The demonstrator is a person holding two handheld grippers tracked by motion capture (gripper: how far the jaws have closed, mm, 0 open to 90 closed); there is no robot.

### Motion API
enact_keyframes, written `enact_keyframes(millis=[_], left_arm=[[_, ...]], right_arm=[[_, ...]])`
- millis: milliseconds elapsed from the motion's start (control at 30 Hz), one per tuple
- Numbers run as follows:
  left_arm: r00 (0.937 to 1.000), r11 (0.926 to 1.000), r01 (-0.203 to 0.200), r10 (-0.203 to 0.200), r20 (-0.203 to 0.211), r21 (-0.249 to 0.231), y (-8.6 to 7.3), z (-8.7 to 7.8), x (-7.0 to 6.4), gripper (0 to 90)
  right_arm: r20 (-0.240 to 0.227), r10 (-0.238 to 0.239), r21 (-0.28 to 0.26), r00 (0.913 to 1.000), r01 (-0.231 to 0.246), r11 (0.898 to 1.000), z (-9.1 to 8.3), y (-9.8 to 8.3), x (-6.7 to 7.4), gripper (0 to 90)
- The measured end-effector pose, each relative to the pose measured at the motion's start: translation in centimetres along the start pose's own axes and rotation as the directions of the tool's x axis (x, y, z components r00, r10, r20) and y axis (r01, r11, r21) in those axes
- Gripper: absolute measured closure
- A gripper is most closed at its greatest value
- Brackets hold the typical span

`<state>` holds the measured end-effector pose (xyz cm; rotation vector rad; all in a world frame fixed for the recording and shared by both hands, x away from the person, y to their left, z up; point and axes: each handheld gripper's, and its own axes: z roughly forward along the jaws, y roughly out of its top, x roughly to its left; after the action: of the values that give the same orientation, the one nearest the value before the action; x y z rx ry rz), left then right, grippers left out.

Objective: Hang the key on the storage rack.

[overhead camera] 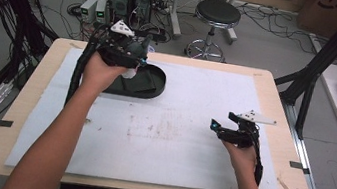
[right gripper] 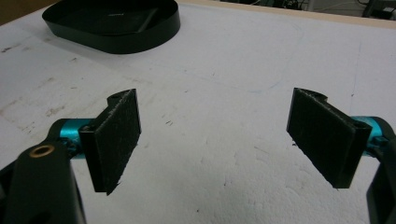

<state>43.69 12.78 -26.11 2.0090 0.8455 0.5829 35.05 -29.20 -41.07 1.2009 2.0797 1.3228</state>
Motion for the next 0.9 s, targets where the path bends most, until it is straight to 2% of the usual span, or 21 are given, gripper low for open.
enact_keyframes(millis=[133, 200, 333, 500, 633, 833, 900], left_arm=[[0.9998, 0.9999, 0.013, -0.013, 0.015, -0.008, 1.0, 1.3, 0.3, 37.9], [1.0, 1.0, 0.001, -0.001, 0.006, 0.002, 1.4, 2.0, 0.4, 37.8], [0.9999, 0.9999, 0.016, -0.016, 0.004, -0.003, 1.7, 3.1, 1.0, 37.9], [0.9997, 0.9995, 0.023, -0.023, -0.006, 0.021, 1.3, 4.1, 1.7, 37.9], [0.999, 0.9986, 0.044, -0.044, -0.005, 0.028, 0.4, 4.5, 2.4, 37.8], [0.9995, 0.999, 0.031, -0.031, -0.011, 0.032, 0.3, 4.8, 2.4, 37.7], [0.9992, 0.9989, 0.031, -0.03, -0.026, 0.034, 0.3, 5.2, 2.5, 37.7]], right_arm=[[-0.003, 0.003, 0.004, 1.0, -0.003, 1.0, 0.0, 0.0, 0.0, 18.1], [-0.002, 0.008, 0.0, 1.0, -0.008, 1.0, -0.1, 0.0, 0.0, 18.1], [-0.001, 0.013, -0.007, 0.9999, -0.013, 1.0, -0.2, 0.0, -0.1, 18.1], [-0.003, 0.022, -0.013, 0.9998, -0.022, 1.0, -0.1, 0.1, -0.3, 18.1], [-0.005, 0.033, -0.007, 0.9995, -0.033, 0.999, 0.0, 0.0, -0.4, 18.1], [-0.021, 0.043, -0.018, 0.9989, -0.043, 0.999, -0.1, 0.1, -0.3, 18.1], [-0.018, 0.039, -0.02, 0.9991, -0.039, 0.999, -0.1, 0.1, -0.3, 18.1]])
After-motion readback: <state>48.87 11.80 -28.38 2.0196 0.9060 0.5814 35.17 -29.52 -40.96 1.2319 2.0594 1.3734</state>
